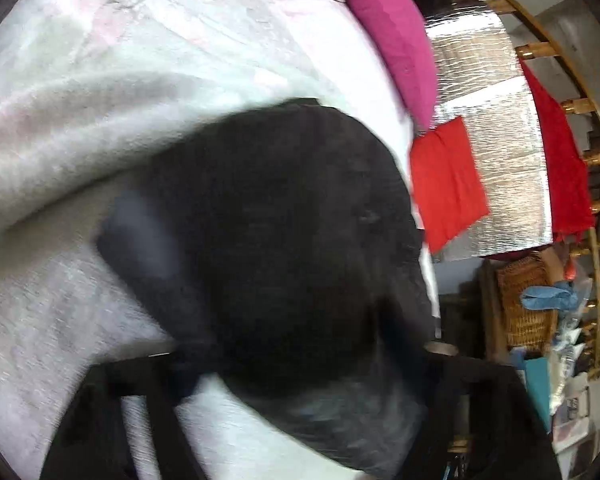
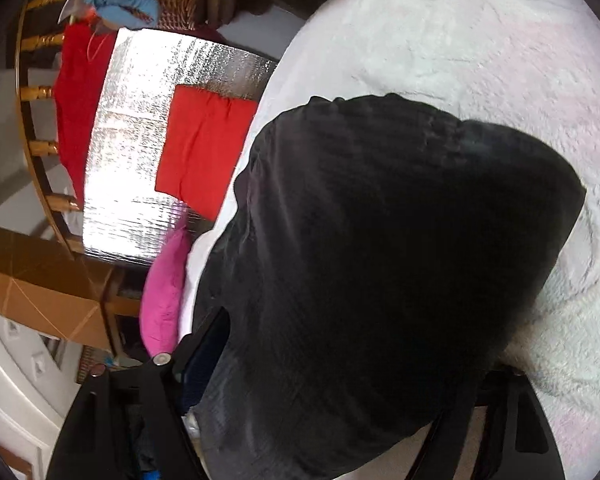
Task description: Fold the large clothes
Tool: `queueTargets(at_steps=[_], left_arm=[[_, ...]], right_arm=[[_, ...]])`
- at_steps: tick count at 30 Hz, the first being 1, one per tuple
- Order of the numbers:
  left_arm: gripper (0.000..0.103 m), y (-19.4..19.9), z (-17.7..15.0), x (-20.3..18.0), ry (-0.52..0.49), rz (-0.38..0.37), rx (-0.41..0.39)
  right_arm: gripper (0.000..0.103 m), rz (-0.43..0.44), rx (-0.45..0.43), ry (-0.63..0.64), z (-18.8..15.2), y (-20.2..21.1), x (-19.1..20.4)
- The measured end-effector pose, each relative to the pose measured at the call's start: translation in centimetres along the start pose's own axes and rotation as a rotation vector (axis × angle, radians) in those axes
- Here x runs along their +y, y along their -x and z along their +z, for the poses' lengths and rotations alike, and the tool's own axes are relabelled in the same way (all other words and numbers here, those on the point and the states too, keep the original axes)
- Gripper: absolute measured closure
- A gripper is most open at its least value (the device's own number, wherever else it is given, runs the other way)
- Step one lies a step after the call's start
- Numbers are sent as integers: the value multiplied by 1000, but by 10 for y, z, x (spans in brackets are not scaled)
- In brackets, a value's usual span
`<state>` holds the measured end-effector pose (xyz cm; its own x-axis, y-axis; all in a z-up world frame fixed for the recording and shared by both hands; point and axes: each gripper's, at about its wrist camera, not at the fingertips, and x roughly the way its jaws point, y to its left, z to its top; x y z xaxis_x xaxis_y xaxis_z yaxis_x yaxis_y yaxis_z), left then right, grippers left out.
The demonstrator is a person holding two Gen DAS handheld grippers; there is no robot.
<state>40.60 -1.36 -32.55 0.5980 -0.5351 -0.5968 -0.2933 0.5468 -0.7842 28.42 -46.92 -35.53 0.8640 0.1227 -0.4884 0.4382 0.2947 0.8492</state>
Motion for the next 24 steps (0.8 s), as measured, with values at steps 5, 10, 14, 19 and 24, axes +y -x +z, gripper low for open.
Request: queueTargets(at_steps=[5, 10, 14, 19, 24], left_arm=[[65, 6, 0, -4, -63, -2, -12], [72, 22, -1, -7, -102, -41, -18], [73, 39, -11, -2, -124, -47, -4], [73, 63, -36, 14, -124, -53, 14], [64, 60, -45, 30, -102, -5, 46]], right_arm=[[64, -15, 4, 72, 0, 4, 13], [70, -1, -8, 152, -2, 20, 23], [71, -3, -11, 190, -5, 38, 26], [71, -5, 14, 194, -17, 73, 13], [71, -38, 66, 173, -27, 84, -9]])
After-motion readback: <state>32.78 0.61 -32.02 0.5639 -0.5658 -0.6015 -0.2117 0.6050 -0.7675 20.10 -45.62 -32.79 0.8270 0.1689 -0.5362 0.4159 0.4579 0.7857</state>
